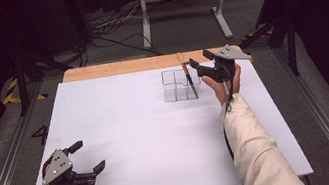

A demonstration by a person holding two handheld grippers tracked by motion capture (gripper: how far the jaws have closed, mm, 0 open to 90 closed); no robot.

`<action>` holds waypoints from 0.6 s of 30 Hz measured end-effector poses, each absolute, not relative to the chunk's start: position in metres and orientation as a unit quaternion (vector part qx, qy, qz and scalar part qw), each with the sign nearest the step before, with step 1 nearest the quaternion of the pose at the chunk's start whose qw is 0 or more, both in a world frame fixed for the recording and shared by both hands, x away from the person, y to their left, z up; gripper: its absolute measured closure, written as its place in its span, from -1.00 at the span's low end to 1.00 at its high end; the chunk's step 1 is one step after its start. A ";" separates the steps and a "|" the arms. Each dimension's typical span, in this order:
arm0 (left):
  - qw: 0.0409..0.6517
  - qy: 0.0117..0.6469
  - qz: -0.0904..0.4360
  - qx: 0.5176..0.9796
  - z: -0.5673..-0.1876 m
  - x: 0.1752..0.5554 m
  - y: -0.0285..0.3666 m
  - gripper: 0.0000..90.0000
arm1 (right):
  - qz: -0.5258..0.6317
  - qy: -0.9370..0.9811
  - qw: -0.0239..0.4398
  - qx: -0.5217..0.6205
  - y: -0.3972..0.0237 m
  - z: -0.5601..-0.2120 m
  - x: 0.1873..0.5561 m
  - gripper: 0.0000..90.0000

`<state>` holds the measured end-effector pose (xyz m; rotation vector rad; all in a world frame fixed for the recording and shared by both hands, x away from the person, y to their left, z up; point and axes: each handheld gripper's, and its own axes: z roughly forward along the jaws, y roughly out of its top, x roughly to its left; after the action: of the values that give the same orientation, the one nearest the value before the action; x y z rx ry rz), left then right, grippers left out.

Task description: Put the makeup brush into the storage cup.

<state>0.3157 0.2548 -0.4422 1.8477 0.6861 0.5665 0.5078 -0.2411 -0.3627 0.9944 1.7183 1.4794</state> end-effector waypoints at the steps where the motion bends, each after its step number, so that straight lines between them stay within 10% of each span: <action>1: 0.518 0.286 0.236 0.771 -0.442 0.316 0.255 -0.94 | 0.564 0.658 0.328 0.376 -0.241 -0.361 0.506 -0.30; 18: 0.516 0.286 0.238 0.771 -0.443 0.316 0.253 -0.94 | 0.538 0.666 0.357 0.372 -0.239 -0.353 0.492 -0.78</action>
<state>0.3156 0.2532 -0.4427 1.8520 0.6875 0.5717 0.4919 -0.2394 -0.3527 0.9612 1.7195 1.3893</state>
